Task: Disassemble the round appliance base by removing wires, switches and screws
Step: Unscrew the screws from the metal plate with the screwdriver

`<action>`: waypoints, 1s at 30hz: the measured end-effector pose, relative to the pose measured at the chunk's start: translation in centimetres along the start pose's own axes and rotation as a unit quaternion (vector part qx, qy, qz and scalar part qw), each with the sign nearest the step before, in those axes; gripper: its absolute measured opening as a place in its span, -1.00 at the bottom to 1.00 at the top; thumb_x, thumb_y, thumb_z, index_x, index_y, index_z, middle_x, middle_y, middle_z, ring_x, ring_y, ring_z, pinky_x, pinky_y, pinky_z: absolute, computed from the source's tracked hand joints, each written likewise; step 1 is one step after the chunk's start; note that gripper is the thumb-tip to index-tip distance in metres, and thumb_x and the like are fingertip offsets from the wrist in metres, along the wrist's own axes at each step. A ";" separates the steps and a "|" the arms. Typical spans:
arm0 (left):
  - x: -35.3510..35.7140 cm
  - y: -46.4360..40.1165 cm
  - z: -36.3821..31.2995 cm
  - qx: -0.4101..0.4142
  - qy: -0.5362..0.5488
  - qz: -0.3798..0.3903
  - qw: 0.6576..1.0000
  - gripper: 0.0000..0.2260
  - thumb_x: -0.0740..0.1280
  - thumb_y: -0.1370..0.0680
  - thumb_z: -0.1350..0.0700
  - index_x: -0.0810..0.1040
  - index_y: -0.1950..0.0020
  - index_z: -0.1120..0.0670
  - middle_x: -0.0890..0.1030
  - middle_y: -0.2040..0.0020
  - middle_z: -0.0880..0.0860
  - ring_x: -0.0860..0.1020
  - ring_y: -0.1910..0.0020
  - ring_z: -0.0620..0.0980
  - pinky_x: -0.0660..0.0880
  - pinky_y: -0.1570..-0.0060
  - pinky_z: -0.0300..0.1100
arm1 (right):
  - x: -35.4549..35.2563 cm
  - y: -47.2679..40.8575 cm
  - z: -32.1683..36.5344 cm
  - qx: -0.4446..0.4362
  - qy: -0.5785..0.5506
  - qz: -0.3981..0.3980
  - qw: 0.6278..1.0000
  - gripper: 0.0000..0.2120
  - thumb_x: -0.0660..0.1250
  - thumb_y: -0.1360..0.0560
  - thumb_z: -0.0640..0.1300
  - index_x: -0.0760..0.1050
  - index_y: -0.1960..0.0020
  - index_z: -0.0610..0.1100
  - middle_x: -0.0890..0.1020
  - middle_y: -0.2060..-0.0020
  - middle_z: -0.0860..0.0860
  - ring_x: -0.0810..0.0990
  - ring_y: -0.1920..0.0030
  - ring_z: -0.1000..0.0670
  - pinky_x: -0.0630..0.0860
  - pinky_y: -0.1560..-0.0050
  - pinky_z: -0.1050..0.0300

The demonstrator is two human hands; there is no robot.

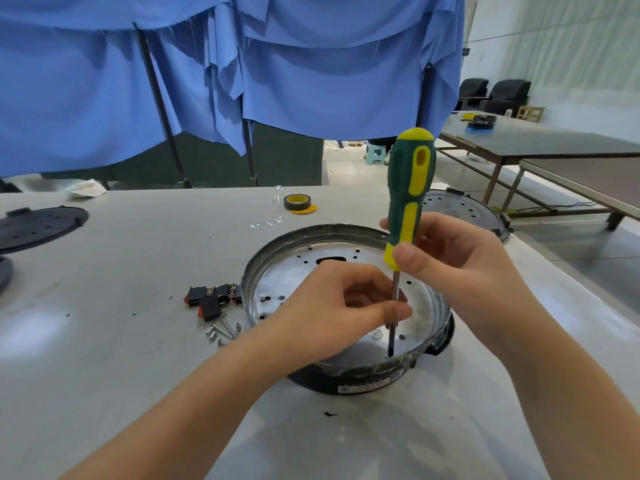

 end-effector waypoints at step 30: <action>0.3 0.3 -0.2 -0.034 -0.003 0.018 0.999 -0.88 0.42 -0.48 0.26 0.66 0.06 0.07 0.73 0.18 0.02 0.70 0.16 -0.10 0.57 0.07 -0.35 | 0.1 -0.1 -0.3 0.028 -0.082 0.071 0.994 -0.72 0.20 -0.51 -0.10 0.55 -0.18 -0.02 0.69 0.00 -0.04 0.63 -0.12 -0.03 0.53 -0.14 0.20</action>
Point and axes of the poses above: each hand's wrist, its own y-axis away from the middle knuckle, its own x-axis out of the palm, z = x × y, the point moved 4 cm from there along -y, towards the middle knuckle
